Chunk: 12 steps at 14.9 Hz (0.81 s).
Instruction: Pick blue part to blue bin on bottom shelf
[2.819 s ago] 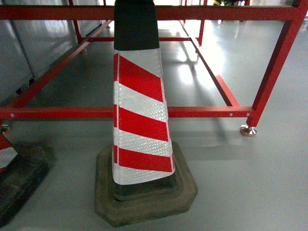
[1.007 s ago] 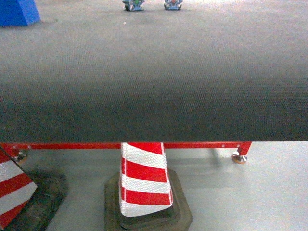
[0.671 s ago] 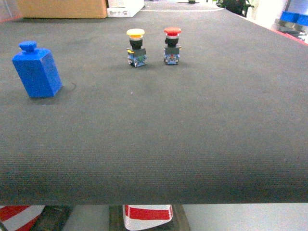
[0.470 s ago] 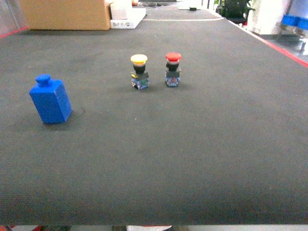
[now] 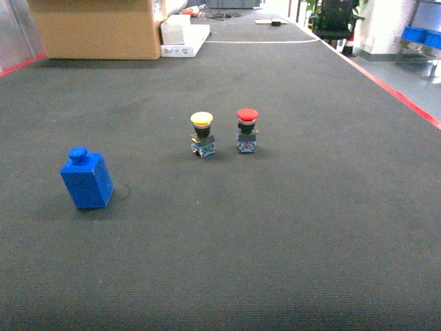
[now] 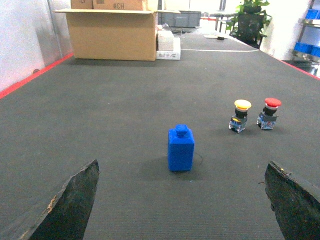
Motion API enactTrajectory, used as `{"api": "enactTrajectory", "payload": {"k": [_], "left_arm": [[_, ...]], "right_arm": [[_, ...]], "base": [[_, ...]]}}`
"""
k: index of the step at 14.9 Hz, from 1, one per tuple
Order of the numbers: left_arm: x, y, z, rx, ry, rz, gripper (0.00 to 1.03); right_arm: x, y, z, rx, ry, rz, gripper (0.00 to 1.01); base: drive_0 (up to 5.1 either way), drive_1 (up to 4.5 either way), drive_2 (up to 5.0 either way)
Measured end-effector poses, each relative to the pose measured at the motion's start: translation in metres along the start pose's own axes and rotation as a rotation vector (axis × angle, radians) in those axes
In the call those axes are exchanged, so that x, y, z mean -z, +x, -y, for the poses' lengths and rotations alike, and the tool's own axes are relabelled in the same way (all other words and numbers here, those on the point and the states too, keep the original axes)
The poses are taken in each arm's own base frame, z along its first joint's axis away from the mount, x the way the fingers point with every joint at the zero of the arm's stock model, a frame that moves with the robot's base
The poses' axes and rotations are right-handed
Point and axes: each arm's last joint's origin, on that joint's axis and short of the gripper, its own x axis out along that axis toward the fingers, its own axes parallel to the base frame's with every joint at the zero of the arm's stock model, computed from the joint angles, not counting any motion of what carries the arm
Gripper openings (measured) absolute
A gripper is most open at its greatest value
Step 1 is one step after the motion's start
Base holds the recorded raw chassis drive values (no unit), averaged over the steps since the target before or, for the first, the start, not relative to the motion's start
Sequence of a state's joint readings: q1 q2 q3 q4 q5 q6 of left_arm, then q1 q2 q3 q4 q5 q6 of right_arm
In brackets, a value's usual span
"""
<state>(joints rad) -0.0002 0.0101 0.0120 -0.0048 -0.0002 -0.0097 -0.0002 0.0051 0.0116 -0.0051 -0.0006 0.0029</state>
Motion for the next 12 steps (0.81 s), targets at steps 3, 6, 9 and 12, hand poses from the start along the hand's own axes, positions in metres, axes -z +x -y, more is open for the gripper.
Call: {"api": "enactTrajectory", "payload": {"k": [3,6,9,12], "left_arm": [[0.000,0.000,0.000,0.000,0.000,0.001,0.98],[0.000,0.000,0.000,0.000,0.000,0.000,0.98],[0.005,0.007,0.005,-0.092,-0.058,-0.217,0.98],[-0.001,0.047,0.014,-0.125,-0.057,-0.131,0.98]], "right_arm": [[0.000,0.000,0.000,0.000,0.000,0.000,0.98],[0.000,0.000,0.000,0.000,0.000,0.000,0.98],[0.000,0.000,0.000,0.000,0.000,0.000,0.98],[0.000,0.000,0.000,0.000,0.000,0.000,0.98]], "base": [[0.0,0.00,0.0],[0.0,0.00,0.0],[0.0,0.00,0.0],[0.0,0.00,0.0]]}}
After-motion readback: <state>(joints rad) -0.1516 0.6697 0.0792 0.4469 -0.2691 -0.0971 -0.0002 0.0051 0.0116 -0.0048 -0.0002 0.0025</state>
